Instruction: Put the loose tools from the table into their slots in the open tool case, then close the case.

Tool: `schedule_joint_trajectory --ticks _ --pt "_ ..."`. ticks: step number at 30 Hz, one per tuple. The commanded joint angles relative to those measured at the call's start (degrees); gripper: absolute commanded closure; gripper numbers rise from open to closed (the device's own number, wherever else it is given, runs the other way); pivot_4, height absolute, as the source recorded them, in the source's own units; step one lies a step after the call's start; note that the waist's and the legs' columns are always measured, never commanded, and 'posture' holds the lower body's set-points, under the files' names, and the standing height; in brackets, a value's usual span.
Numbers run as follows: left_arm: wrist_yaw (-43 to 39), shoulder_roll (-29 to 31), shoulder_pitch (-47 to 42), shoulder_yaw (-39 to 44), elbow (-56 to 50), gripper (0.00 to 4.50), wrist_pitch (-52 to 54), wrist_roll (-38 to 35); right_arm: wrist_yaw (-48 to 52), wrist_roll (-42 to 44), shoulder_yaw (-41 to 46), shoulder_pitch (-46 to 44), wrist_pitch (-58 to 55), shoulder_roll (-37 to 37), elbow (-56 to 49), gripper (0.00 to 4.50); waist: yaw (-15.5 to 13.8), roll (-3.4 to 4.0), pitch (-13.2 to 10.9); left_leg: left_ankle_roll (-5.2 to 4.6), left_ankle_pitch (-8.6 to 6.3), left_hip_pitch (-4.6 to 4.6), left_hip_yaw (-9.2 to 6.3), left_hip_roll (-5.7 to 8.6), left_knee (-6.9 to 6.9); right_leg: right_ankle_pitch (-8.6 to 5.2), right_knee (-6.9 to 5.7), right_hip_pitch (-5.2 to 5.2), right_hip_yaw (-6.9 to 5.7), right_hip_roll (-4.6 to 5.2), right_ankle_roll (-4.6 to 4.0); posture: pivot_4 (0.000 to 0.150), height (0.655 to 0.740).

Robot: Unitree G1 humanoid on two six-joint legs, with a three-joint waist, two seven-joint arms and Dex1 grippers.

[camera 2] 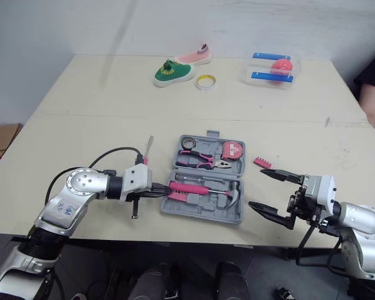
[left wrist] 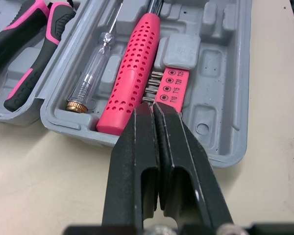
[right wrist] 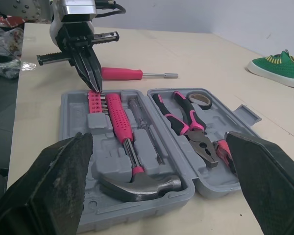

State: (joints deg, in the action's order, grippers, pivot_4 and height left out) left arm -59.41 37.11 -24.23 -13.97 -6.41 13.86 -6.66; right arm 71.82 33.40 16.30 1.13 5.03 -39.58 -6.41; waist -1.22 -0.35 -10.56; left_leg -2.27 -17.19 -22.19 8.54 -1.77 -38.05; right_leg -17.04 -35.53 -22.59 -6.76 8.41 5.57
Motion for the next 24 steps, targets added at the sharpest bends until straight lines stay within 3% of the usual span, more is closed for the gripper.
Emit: schedule_joint_trajectory --ticks 1,10,13,17,20,24 --pt "0.30 0.75 0.50 -4.57 2.11 4.47 3.86 4.87 -0.37 1.25 1.75 0.13 0.10 -0.55 -2.05 0.00 -0.02 0.03 0.02 0.00 0.00 0.01 0.00 0.00 0.00 0.00 0.00 0.02 0.00 0.01 0.00 0.150 0.7400" --pt "0.16 1.50 -0.08 -9.06 2.76 4.47 8.12 8.26 -0.48 0.79 1.78 -0.57 0.16 -0.73 -0.85 0.00 -0.10 0.30 0.52 -0.03 -0.04 0.13 -0.02 0.00 0.01 0.00 0.02 0.12 0.01 0.02 -0.01 0.150 0.7400" --pt "1.82 -1.01 0.30 -4.12 2.76 4.47 2.66 4.11 -0.85 0.55 2.01 -0.40 -0.32 -0.98 -0.35 0.00 0.04 0.39 0.57 -0.05 -0.05 0.13 -0.02 -0.01 0.02 -0.01 0.01 0.11 0.04 0.02 -0.01 0.150 0.7400" --pt "0.68 -1.96 2.91 9.09 4.69 4.47 -8.80 -5.88 -3.00 0.01 6.14 0.33 0.84 -1.19 5.07 0.00 0.27 0.21 0.43 -0.04 -0.04 0.07 -0.03 -0.05 0.03 -0.03 -0.01 0.01 0.01 0.03 -0.05 0.150 0.7400" --pt "2.62 -0.57 6.64 20.18 5.21 3.62 -8.06 -12.46 -3.50 -1.96 10.64 1.82 4.81 -2.22 12.29 0.00 0.39 0.09 0.33 0.01 -0.01 -0.05 -0.06 -0.05 0.03 -0.04 0.02 -0.07 -0.06 0.04 -0.07 0.150 0.7400" --pt "3.47 1.79 11.63 29.04 6.58 1.81 -8.51 -15.65 -5.00 -3.21 14.91 3.90 7.76 -3.17 18.45 0.00 0.81 0.09 0.32 -0.07 -0.08 -0.06 -0.05 0.00 0.04 -0.03 0.11 -0.01 -0.08 0.09 -0.05 0.150 0.7400"
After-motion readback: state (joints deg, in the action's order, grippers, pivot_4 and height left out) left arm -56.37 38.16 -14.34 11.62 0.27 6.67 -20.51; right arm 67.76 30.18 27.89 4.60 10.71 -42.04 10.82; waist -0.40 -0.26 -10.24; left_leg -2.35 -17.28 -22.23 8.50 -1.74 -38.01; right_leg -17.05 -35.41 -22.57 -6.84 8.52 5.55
